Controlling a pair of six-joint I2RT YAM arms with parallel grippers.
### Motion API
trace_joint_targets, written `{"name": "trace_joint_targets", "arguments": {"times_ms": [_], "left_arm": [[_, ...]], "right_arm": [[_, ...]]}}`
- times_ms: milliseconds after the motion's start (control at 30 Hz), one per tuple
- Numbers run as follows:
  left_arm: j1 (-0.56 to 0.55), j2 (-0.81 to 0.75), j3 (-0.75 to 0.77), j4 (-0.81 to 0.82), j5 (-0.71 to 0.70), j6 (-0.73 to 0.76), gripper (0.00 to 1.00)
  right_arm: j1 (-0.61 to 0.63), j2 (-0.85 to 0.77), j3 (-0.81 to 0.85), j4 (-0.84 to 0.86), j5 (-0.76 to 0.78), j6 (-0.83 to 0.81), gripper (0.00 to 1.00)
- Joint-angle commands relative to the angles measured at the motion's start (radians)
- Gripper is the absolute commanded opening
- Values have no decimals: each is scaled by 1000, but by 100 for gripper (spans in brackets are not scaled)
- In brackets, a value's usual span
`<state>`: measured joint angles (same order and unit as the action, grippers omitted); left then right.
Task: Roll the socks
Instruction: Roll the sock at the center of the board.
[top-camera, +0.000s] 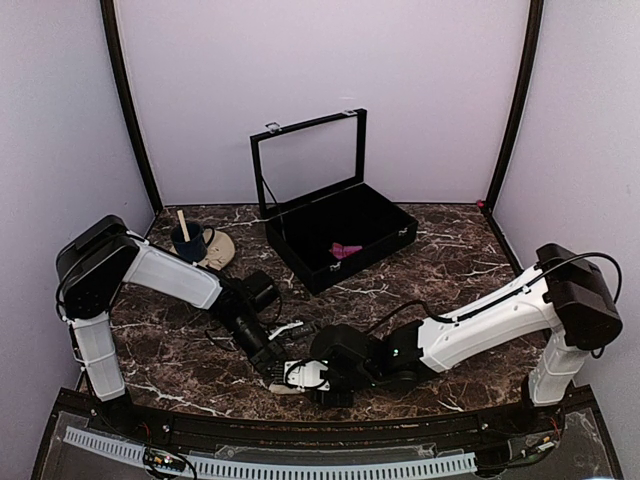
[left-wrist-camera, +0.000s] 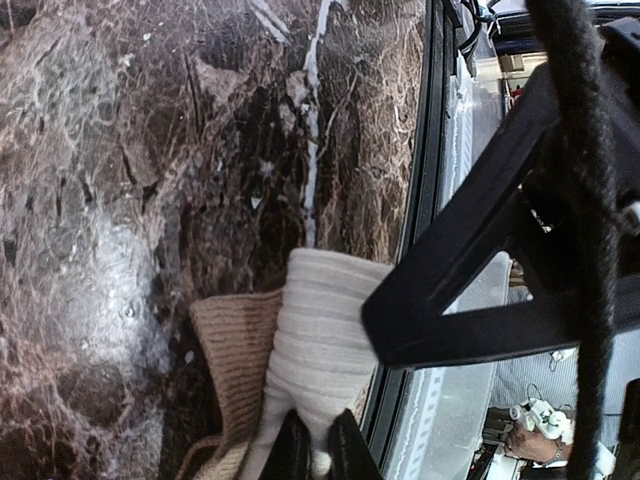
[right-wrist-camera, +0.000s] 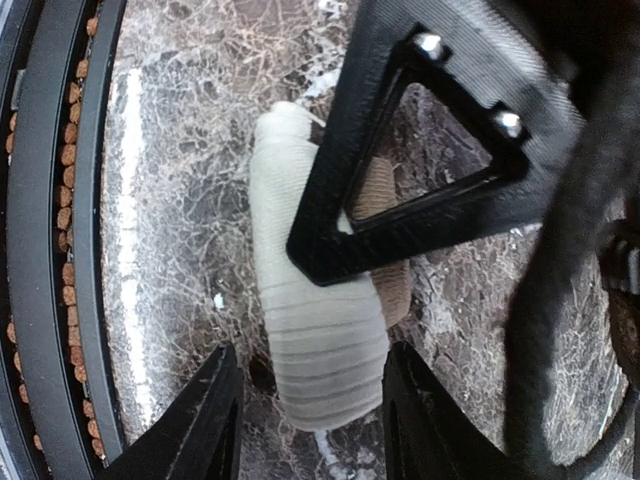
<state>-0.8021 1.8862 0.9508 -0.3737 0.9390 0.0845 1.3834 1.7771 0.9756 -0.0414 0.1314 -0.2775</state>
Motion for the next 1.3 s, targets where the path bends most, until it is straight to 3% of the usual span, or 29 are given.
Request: {"name": "trace_joint_targets", "arguments": {"times_ms": [0,267,433,633,800,1267], "left_arm": [[1,36,-7,-77,-55,22,0],[1,44,-1,-98,-47,34,0],[3,47,0,-107,-46,41,0],[7,50,6,-110,-50,43,0],[13,48,15,-113,-75,39,4],[53,-123,-81,69,-325,-138,22]], "right_arm": [[11,42,40,-10,-21,-23,44],[0,92,69,2,-18,-41,44],[-27,109,84,-9,-54,-36,37],[-49,137,111,-70,-132,-27,12],[-62,165,140,-140,-201,-12,1],[-128,217,164,-234,-365,106,0]]}}
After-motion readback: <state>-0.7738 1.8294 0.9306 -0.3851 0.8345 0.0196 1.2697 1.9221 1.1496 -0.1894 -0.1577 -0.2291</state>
